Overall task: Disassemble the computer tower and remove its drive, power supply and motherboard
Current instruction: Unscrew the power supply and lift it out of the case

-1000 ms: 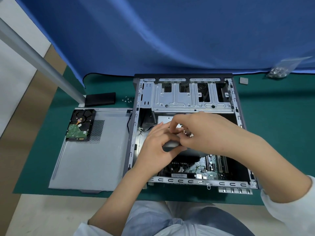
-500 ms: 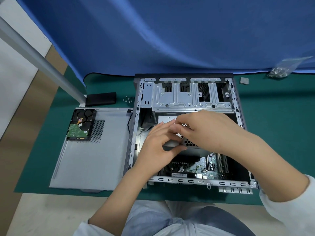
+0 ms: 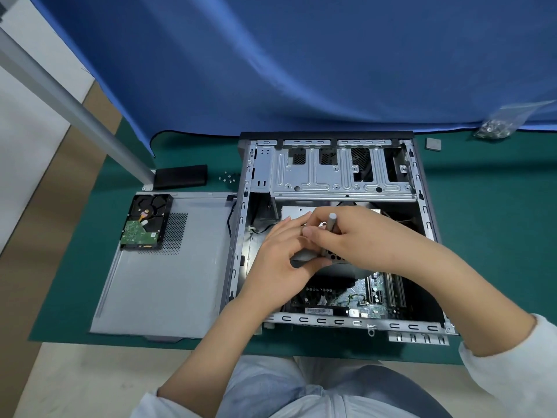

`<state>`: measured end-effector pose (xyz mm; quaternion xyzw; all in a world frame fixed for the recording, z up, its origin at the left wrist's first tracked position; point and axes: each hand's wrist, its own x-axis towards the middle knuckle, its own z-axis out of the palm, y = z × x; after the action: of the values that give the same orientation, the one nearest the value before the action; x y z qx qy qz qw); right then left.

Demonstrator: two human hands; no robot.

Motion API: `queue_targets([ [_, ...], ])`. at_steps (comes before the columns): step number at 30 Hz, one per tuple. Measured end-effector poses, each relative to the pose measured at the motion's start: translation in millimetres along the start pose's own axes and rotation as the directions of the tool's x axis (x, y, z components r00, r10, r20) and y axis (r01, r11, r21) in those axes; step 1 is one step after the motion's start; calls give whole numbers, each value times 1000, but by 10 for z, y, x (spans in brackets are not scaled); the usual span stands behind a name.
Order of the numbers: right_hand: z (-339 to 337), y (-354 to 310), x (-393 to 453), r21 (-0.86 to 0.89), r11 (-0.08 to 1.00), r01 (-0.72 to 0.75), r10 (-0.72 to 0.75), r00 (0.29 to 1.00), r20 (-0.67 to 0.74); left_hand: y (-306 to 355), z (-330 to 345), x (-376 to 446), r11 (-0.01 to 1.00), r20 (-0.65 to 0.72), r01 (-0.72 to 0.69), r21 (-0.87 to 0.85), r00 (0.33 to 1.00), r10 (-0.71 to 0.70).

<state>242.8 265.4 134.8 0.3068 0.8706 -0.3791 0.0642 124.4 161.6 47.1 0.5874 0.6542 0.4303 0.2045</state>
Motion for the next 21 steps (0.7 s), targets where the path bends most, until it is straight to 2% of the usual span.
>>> queue_targets([
  [10,8,113,-49,214,977,-14,10,1000,19,80,-34,11,996,21,93,6,995,-93],
  [15,-61,126,-30,366,930,35,-16,998,-53,151,-115,46,971,38,220,-94,975,-217],
  [18,-101,102,-1,483,864,139,-82,987,-136,201,-227,94,947,36,286,-148,958,-284],
  [21,-120,97,61,627,748,219,-135,975,-179,222,-352,171,873,-38,344,-345,924,-379],
])
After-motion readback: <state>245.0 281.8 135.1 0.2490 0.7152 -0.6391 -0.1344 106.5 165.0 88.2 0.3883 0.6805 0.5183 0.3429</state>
